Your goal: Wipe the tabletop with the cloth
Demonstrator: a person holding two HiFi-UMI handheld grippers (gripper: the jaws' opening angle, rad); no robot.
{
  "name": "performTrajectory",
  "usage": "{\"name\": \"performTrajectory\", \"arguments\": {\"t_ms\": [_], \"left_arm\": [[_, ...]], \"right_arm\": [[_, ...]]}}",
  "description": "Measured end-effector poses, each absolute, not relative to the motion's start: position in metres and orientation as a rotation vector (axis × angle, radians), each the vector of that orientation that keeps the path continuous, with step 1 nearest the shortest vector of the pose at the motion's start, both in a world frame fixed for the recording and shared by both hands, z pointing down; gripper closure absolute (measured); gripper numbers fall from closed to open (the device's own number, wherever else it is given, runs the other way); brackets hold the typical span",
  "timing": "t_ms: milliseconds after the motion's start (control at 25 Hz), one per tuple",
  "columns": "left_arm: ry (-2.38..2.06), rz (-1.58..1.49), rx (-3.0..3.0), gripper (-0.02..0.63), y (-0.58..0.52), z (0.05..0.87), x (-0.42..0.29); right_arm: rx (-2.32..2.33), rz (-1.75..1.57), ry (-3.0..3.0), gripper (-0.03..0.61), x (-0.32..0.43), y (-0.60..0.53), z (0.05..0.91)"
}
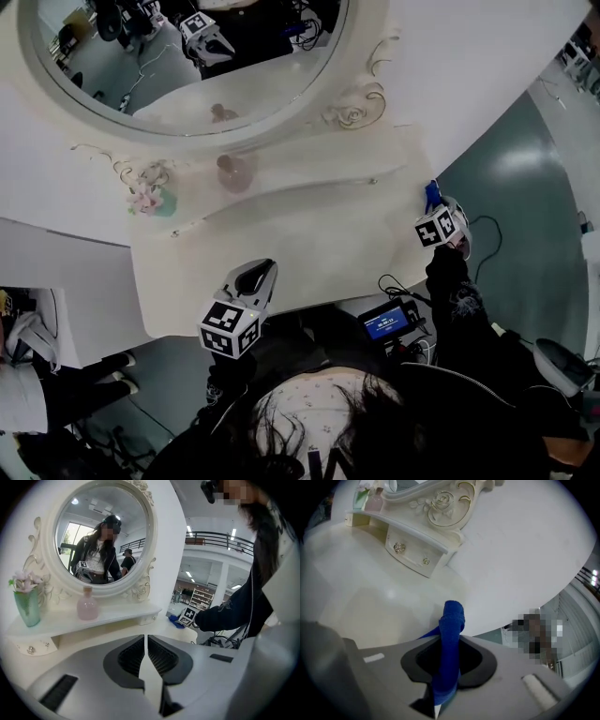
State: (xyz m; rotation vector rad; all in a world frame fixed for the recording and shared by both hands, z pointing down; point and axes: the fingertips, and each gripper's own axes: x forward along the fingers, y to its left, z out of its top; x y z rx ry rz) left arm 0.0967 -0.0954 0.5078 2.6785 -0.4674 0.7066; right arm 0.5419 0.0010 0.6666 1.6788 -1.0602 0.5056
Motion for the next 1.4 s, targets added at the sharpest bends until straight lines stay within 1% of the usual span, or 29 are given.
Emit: {"name": "performTrajectory", "arguments": {"t_ms": [240, 480, 760, 1040, 1400], "left_arm": [[-0.521, 0.648, 2.671, 0.612, -0.103, 0.501, 0.062], [-0.557, 0.626, 2.66, 0.612, -0.109, 0.5, 0.006], [-0.644, 0.589, 2.628, 0.612, -0.116, 0.496, -0.091], [-0.762, 0.568, 2.589, 0.612, -0.13, 0.505, -0.185], [-0.906, 0.526, 2.52, 0.612, -0.138, 0.508, -0.281]], "right_arm": [[1.712, 0.5, -1.105, 0.503, 0.508, -0.006, 0.637], [1.755, 0.404, -1.222, 0.503, 0.427, -0.044, 0.593], [1.727, 0.335, -1.383, 0.503, 0.296, -0.09, 0.562], [1.649, 0.275, -1.567, 0.503, 0.158, -0.142, 0.558], [1.433, 0.191, -1.869, 0.503, -0.055, -0.221, 0.559]]}}
